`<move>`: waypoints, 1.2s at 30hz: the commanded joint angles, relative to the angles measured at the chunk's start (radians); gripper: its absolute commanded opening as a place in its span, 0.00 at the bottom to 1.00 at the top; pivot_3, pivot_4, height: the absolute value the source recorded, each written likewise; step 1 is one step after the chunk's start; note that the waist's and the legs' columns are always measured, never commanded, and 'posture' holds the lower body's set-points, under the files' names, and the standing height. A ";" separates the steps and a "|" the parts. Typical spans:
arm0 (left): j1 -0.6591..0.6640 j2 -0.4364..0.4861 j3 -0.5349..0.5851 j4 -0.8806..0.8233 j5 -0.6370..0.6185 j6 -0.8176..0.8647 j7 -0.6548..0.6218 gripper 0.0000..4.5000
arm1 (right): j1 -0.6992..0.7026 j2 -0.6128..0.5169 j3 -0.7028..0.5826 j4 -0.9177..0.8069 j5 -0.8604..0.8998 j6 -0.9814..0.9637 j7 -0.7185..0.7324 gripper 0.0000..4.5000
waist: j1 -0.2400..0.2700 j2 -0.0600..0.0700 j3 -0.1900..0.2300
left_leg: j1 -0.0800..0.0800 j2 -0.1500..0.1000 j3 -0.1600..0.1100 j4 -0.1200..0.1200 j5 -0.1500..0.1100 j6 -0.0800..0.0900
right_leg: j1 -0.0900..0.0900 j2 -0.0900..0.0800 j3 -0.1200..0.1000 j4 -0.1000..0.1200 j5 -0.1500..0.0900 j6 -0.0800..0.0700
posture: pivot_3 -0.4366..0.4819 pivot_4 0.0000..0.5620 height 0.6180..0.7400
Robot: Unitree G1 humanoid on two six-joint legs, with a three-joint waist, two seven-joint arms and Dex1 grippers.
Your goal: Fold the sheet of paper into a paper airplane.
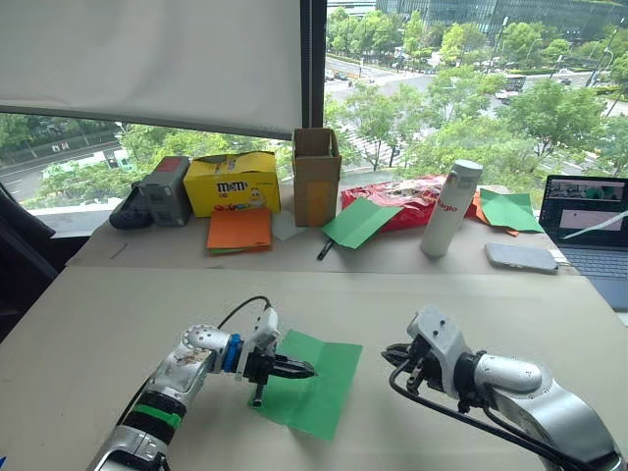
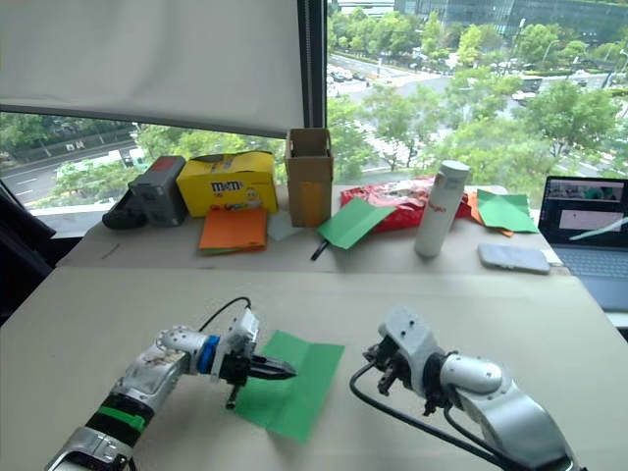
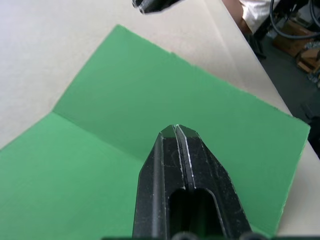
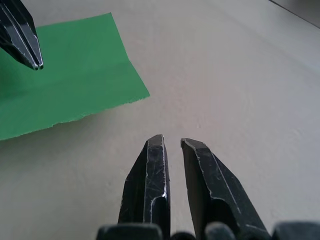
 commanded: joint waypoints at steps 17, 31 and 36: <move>0.054 0.076 0.034 -0.141 -0.017 0.003 0.015 0.00 | -0.055 0.465 -0.174 0.091 0.270 0.376 -0.272 0.34 | -0.003 0.004 0.000 | 0.001 -0.005 -0.002 -0.001 0.000 0.000 | -0.003 -0.002 0.004 0.007 0.000 0.000 | 0.48 0.27 1.00; 0.123 0.069 0.041 -0.205 -0.007 -0.007 0.092 0.00 | -0.276 0.047 0.211 0.251 0.136 0.093 -0.010 0.00 | -0.021 0.005 0.000 | 0.002 -0.006 -0.003 0.000 0.000 0.000 | -0.002 -0.001 0.005 0.008 0.000 0.000 | 0.48 0.27 1.00; 0.164 0.063 0.017 -0.212 0.027 -0.050 0.127 0.00 | -0.370 0.019 0.306 0.353 0.100 0.028 0.082 0.00 | -0.022 0.005 0.000 | 0.002 -0.006 -0.004 0.000 0.000 0.000 | -0.002 -0.002 0.005 0.007 0.000 0.000 | 0.48 0.27 1.00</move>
